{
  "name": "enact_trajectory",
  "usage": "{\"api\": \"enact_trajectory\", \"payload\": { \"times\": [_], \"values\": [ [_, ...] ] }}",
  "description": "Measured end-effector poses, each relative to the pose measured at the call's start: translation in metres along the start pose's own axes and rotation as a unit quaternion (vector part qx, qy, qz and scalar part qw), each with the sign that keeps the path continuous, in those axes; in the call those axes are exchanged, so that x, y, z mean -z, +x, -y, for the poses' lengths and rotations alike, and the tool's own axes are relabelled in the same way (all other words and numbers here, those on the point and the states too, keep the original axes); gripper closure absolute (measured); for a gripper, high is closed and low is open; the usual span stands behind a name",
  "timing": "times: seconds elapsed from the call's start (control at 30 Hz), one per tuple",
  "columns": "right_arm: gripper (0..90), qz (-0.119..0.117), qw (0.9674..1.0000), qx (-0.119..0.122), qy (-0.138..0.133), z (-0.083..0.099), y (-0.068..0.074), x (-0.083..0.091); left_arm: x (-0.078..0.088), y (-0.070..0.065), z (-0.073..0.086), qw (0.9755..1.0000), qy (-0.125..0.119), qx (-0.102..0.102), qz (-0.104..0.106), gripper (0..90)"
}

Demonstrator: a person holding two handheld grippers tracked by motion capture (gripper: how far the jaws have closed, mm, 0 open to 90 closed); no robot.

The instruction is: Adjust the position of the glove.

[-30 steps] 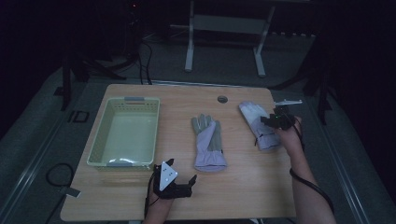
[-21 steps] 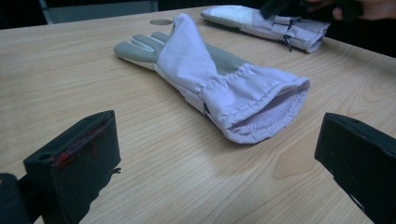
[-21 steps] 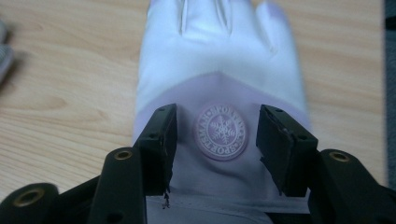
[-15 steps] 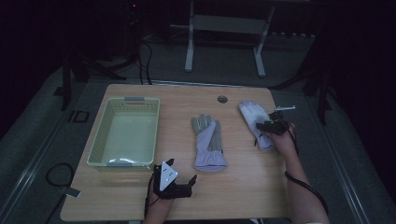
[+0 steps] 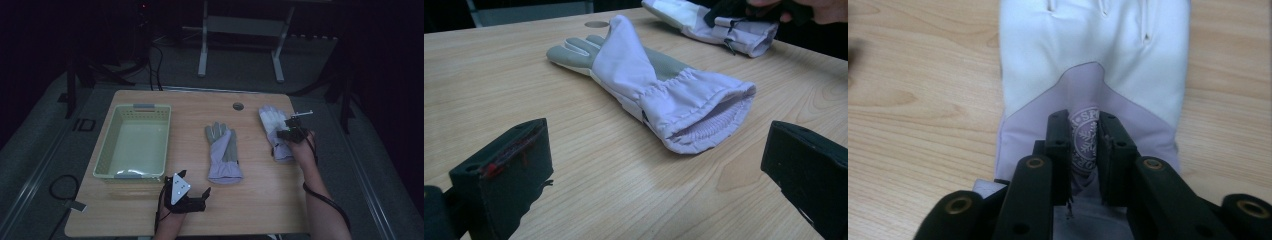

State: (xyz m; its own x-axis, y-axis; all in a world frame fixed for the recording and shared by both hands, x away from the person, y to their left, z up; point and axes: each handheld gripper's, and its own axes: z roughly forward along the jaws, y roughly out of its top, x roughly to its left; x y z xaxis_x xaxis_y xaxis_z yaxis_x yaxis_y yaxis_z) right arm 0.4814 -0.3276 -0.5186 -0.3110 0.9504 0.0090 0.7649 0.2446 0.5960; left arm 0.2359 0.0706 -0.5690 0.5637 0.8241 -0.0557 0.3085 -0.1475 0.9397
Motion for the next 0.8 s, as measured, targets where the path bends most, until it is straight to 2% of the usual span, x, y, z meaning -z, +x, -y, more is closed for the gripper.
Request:
{"api": "enact_trajectory", "payload": {
  "times": [0.03, 0.13, 0.17, 0.2, 0.3, 0.33, 0.37, 0.43, 0.47, 0.57, 0.67, 0.73, 0.77, 0.8],
  "values": [
    [78.6, 0.000, 1.0000, 0.000, 0.000, 0.000, 0.000, 0.000, 0.000, 0.000, 0.000, 1.0000, 0.000, 0.000, 0.000, 0.0],
    [78.7, 0.015, 0.9999, 0.001, 0.001, -0.001, 0.008, 0.015, 0.000, 0.000, 0.000, 1.0000, 0.000, -0.001, -0.001, 0.0],
    [78.7, 0.015, 0.9999, 0.001, 0.001, -0.001, 0.008, 0.015, 0.000, 0.000, 0.000, 1.0000, 0.000, -0.001, -0.001, 0.0],
    [78.9, 0.010, 0.9999, -0.010, -0.007, 0.001, 0.010, 0.024, 0.000, 0.000, 0.000, 1.0000, 0.000, -0.002, -0.002, 0.0],
    [79.1, 0.008, 0.9998, -0.017, -0.011, 0.003, 0.012, 0.033, 0.000, -0.001, 0.000, 1.0000, 0.000, -0.002, -0.002, 0.0],
    [79.1, 0.035, 0.9991, -0.015, -0.018, 0.005, 0.017, 0.045, 0.000, -0.001, 0.000, 1.0000, 0.000, -0.002, -0.003, 0.0],
    [79.1, 0.035, 0.9991, -0.015, -0.018, 0.005, 0.017, 0.045, 0.000, -0.001, 0.000, 1.0000, 0.000, -0.002, -0.003, 0.0],
    [79.3, 0.055, 0.9981, -0.016, -0.024, 0.009, 0.023, 0.058, 0.000, -0.001, 0.000, 1.0000, 0.000, -0.003, -0.004, 0.0],
    [79.6, 0.051, 0.9978, -0.030, -0.029, 0.012, 0.026, 0.067, 0.000, -0.001, 0.000, 1.0000, 0.000, -0.005, -0.005, 0.0],
    [79.6, 0.046, 0.9978, -0.036, -0.031, 0.015, 0.030, 0.076, 0.000, -0.001, 0.000, 1.0000, 0.000, -0.004, -0.004, 0.0],
    [79.9, 0.042, 0.9966, -0.048, -0.052, 0.021, 0.038, 0.100, 0.000, -0.001, 0.000, 1.0000, 0.000, -0.003, -0.004, 0.0],
    [79.9, 0.044, 0.9963, -0.042, -0.061, 0.023, 0.043, 0.114, 0.000, -0.001, 0.000, 1.0000, -0.001, -0.005, -0.004, 0.0],
    [79.9, 0.044, 0.9963, -0.042, -0.061, 0.023, 0.043, 0.114, 0.000, -0.001, 0.000, 1.0000, -0.001, -0.005, -0.004, 0.0],
    [79.9, 0.043, 0.9958, -0.044, -0.068, 0.027, 0.047, 0.128, 0.000, -0.001, 0.000, 1.0000, 0.000, -0.005, -0.004, 0.0]
  ]
}}
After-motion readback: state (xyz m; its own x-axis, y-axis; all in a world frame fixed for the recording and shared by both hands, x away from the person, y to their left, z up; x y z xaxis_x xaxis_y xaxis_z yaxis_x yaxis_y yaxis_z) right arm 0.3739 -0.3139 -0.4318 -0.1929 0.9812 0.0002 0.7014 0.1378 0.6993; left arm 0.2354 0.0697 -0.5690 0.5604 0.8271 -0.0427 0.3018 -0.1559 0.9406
